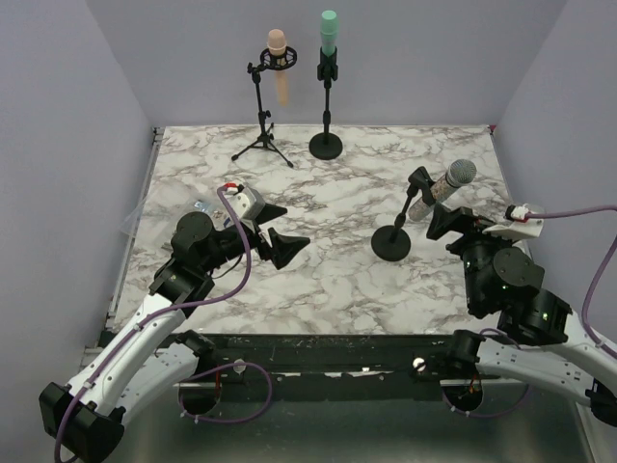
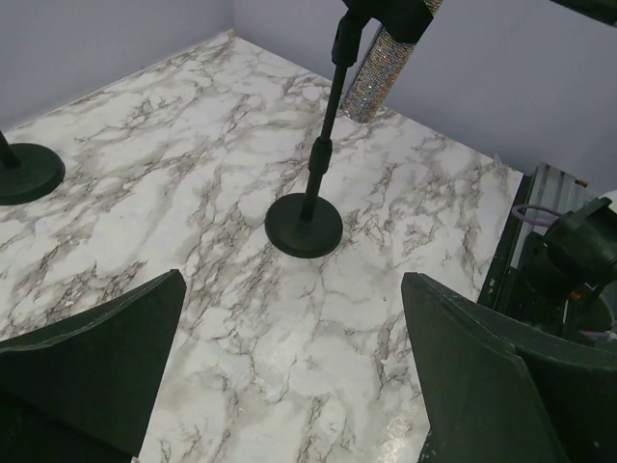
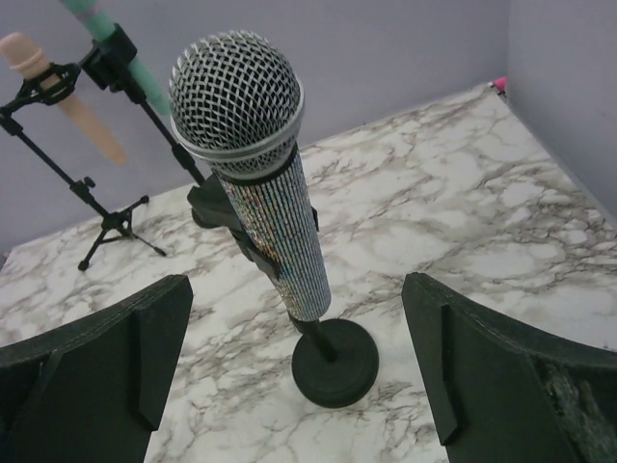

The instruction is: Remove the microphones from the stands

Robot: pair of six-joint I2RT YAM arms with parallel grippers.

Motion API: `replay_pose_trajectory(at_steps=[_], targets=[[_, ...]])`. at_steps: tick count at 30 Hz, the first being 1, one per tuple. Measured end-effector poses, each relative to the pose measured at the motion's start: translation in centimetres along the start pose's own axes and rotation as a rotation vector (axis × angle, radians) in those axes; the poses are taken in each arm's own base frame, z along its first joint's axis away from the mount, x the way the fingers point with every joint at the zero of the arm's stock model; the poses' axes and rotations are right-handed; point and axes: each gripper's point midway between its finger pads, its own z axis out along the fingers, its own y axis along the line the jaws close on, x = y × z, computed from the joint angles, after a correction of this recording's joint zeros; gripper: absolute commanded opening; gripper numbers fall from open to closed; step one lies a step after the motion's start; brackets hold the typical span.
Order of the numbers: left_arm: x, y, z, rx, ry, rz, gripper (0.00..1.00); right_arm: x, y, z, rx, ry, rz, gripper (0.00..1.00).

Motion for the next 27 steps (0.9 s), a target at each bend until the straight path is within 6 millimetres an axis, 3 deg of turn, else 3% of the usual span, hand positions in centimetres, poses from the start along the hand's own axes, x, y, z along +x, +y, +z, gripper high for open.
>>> replay_pose_trajectory(at_steps=[5,10,17,24,27], targets=[[0.0,-0.2,0.0,0.014,-0.001,-0.001,0.99,-1.7,1.3,0.8,0.022,-0.062,-0.057,1.0],[-0.1,-0.5,0.0,0.026,-0.005,-0.005,0.99,-1.3,2.9,2.1,0.053,-0.075,-0.126,1.0],[-0.2,-0.9,0.0,0.044,-0.008,-0.009,0.99,-0.8,0.8,5.8,0.192,-0.089,-0.155,1.0],[-0.5,-1.1,-0.2,0.049,-0.015,-0.005,0.99,0.1,1.0,8.4,0.205,-0.069,-0.136,0.97],[-0.5,-1.2,-0.2,0.049,-0.016,-0.004,0.99,0.3,0.2,9.4,0.225,-0.066,-0.123,0.88]])
